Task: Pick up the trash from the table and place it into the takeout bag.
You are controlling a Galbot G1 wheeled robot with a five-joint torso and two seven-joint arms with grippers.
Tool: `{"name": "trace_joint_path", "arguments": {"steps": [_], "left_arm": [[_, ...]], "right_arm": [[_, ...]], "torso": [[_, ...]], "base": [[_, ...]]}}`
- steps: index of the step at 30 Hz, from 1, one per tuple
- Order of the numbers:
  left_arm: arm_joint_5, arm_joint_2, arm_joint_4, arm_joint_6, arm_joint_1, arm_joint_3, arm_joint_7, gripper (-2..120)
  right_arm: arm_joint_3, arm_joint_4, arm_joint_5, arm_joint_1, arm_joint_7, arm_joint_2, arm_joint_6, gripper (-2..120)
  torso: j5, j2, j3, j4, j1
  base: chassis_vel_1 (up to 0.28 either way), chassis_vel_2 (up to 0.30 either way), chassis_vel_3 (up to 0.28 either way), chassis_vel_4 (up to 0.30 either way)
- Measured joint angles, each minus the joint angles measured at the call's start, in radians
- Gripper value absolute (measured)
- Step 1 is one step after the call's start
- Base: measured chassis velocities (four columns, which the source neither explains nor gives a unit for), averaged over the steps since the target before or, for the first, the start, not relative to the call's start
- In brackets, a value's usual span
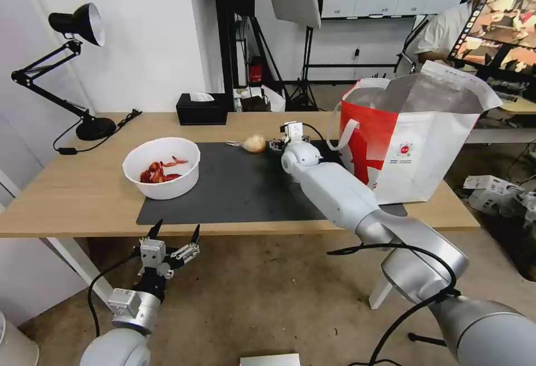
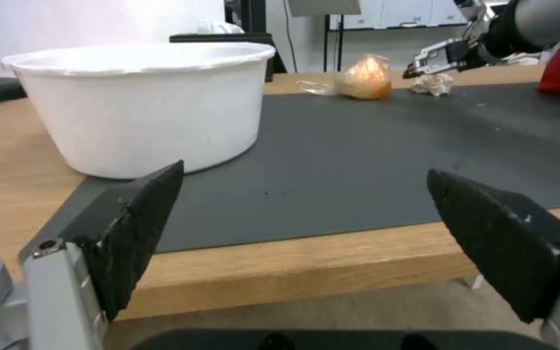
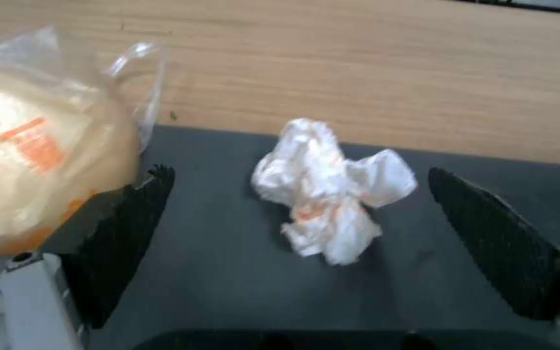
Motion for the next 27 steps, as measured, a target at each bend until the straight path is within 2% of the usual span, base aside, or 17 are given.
{"name": "trace_joint_path", "arguments": {"steps": [8,13,17,20,27], "left_arm": [[0.001,0.0,-0.002,0.0,0.006,0.0,-0.001,100],[0.004,-0.003,-0.002,-0.001,0.007,0.002,-0.001,100],[0.006,-0.004,-0.002,-0.002,0.008,0.006,-0.001,100],[0.007,-0.005,-0.003,-0.003,0.009,0.007,-0.001,100],[0.008,-0.003,-0.003,-0.013,0.013,0.005,-0.001,100]], "right_arm": [[0.012,-0.015,0.005,-0.004,0.0,0.01,-0.04,99],[0.022,-0.033,0.002,-0.006,-0.028,0.009,-0.037,85],[0.03,-0.049,-0.006,-0.005,-0.042,0.011,-0.029,86],[0.044,-0.085,-0.026,0.001,-0.076,0.018,-0.01,94],[0.07,-0.134,-0.043,0.015,-0.117,0.029,0.006,97]], "torso": [[0.0,0.0,0.0,0.0,0.0],[0.0,0.0,0.0,0.0,0.0],[0.0,0.0,0.0,0.0,0.0],[0.0,0.0,0.0,-0.0001,0.0],[0.0,0.0,0.0,0.0,0.0]], "base": [[0.0,0.0,0.0,0.0],[0.0,0.0,0.0,0.0],[0.0,0.0,0.0,0.0],[0.0,0.0,0.0,0.0],[0.0,0.0,0.0,0.0]]}}
